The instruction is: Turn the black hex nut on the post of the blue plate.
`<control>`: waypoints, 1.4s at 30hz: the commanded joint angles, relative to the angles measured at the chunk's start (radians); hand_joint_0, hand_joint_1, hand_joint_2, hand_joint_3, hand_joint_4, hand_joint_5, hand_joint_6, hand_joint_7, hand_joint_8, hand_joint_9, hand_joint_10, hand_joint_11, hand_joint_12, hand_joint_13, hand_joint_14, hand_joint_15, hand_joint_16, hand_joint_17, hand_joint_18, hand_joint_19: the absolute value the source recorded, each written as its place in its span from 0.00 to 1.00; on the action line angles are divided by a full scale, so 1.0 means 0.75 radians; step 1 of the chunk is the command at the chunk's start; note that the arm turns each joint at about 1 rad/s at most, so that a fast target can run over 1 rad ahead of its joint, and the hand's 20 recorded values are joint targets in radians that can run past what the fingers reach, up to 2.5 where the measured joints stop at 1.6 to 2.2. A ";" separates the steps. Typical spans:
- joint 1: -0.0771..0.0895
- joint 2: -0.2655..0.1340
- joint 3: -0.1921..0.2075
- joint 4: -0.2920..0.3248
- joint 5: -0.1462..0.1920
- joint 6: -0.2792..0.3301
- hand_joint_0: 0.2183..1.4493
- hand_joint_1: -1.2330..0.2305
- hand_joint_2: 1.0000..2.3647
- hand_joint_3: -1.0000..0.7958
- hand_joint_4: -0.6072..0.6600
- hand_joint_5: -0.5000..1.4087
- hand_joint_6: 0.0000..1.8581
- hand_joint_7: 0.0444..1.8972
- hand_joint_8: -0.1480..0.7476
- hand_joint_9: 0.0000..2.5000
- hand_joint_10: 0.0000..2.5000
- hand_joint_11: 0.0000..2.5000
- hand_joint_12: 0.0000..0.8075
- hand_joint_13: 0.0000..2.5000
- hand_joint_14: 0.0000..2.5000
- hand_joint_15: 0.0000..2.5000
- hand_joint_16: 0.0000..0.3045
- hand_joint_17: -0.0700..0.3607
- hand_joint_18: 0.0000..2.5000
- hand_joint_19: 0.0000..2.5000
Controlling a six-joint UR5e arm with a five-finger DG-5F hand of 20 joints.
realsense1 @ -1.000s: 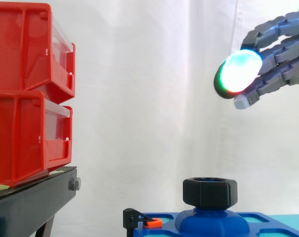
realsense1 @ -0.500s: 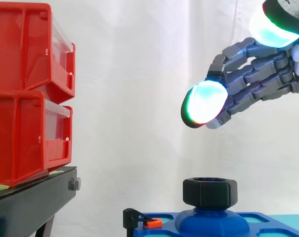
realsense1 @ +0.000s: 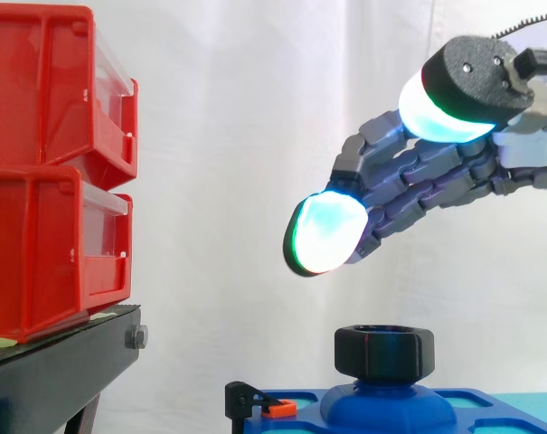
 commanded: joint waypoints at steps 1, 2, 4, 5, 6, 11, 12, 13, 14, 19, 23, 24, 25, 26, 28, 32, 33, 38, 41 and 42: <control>0.000 -0.039 0.028 0.005 -0.006 -0.012 0.20 0.69 0.00 0.28 0.58 0.14 0.27 0.41 0.43 0.09 0.00 0.00 0.48 0.10 0.00 0.04 0.21 0.49 0.02 0.07; 0.000 -0.039 0.032 0.005 -0.008 -0.012 0.20 0.69 0.00 0.28 0.58 0.14 0.27 0.41 0.43 0.09 0.00 0.00 0.48 0.10 0.00 0.04 0.21 0.49 0.02 0.07; -0.002 -0.057 0.034 0.012 -0.012 -0.012 0.20 0.69 0.00 0.28 0.58 0.14 0.27 0.41 0.43 0.09 0.00 0.00 0.48 0.10 0.00 0.04 0.21 0.49 0.02 0.07; -0.002 -0.066 0.042 0.012 -0.012 -0.014 0.20 0.69 0.00 0.28 0.58 0.14 0.27 0.41 0.43 0.09 0.00 0.00 0.48 0.10 0.00 0.04 0.21 0.49 0.02 0.07; -0.002 -0.068 0.046 0.012 -0.012 -0.014 0.20 0.69 0.00 0.28 0.58 0.14 0.27 0.41 0.43 0.09 0.00 0.00 0.48 0.10 0.00 0.04 0.21 0.49 0.02 0.07; -0.004 -0.068 0.046 0.003 -0.015 -0.029 0.20 0.69 0.00 0.28 0.57 0.14 0.27 0.41 0.43 0.09 0.00 0.00 0.48 0.10 0.00 0.04 0.21 0.49 0.02 0.07; -0.004 -0.068 0.046 0.003 -0.015 -0.033 0.20 0.69 0.00 0.28 0.57 0.14 0.27 0.41 0.43 0.09 0.00 0.00 0.48 0.10 0.00 0.04 0.21 0.49 0.02 0.07; -0.004 -0.068 0.046 0.003 -0.015 -0.045 0.20 0.69 0.00 0.28 0.57 0.14 0.27 0.41 0.43 0.09 0.00 0.00 0.48 0.10 0.00 0.04 0.21 0.49 0.02 0.07; -0.004 -0.068 0.046 0.005 -0.017 -0.055 0.20 0.69 0.00 0.28 0.57 0.14 0.27 0.41 0.43 0.09 0.00 0.00 0.48 0.10 0.00 0.04 0.21 0.49 0.02 0.07; -0.008 -0.068 0.046 0.001 -0.029 -0.084 0.20 0.69 0.00 0.28 0.57 0.14 0.27 0.41 0.43 0.09 0.00 0.00 0.48 0.10 0.00 0.04 0.21 0.49 0.02 0.07; -0.010 -0.068 0.046 -0.031 -0.037 -0.076 0.20 0.69 0.00 0.28 0.57 0.14 0.27 0.41 0.43 0.09 0.00 0.00 0.48 0.10 0.00 0.04 0.21 0.49 0.02 0.07; -0.010 -0.066 0.046 -0.033 -0.037 -0.074 0.20 0.69 0.00 0.28 0.57 0.14 0.27 0.41 0.43 0.09 0.00 0.00 0.48 0.10 0.00 0.04 0.21 0.49 0.02 0.07; -0.012 -0.068 0.046 -0.035 -0.037 -0.074 0.20 0.69 0.00 0.28 0.57 0.14 0.27 0.41 0.43 0.09 0.00 0.00 0.47 0.10 0.00 0.04 0.21 0.49 0.02 0.07; -0.012 -0.066 0.046 -0.035 -0.037 -0.074 0.20 0.69 0.00 0.28 0.57 0.14 0.27 0.41 0.43 0.09 0.00 0.00 0.48 0.10 0.00 0.04 0.21 0.49 0.02 0.07; -0.014 -0.066 0.046 -0.044 -0.043 -0.074 0.20 0.69 0.00 0.28 0.57 0.14 0.27 0.41 0.43 0.09 0.00 0.00 0.47 0.10 0.00 0.04 0.21 0.49 0.02 0.07; -0.014 -0.068 0.046 -0.083 -0.045 -0.074 0.20 0.69 0.00 0.28 0.57 0.14 0.27 0.41 0.43 0.09 0.00 0.00 0.47 0.10 0.00 0.04 0.21 0.49 0.02 0.07; -0.016 -0.068 0.046 -0.087 -0.045 -0.074 0.20 0.69 0.00 0.28 0.57 0.14 0.27 0.41 0.43 0.09 0.00 0.00 0.47 0.10 0.00 0.04 0.20 0.49 0.02 0.07; -0.022 -0.066 0.046 -0.087 -0.055 -0.080 0.20 0.69 0.00 0.28 0.57 0.14 0.27 0.41 0.43 0.09 0.00 0.00 0.47 0.10 0.00 0.04 0.20 0.49 0.02 0.07; -0.024 -0.068 0.046 -0.093 -0.066 -0.084 0.20 0.69 0.00 0.28 0.57 0.14 0.27 0.41 0.43 0.09 0.00 0.00 0.48 0.10 0.00 0.04 0.20 0.49 0.02 0.07; -0.026 -0.068 0.046 -0.093 -0.068 -0.084 0.20 0.69 0.00 0.28 0.57 0.14 0.27 0.41 0.43 0.09 0.00 0.00 0.48 0.10 0.00 0.04 0.20 0.49 0.02 0.07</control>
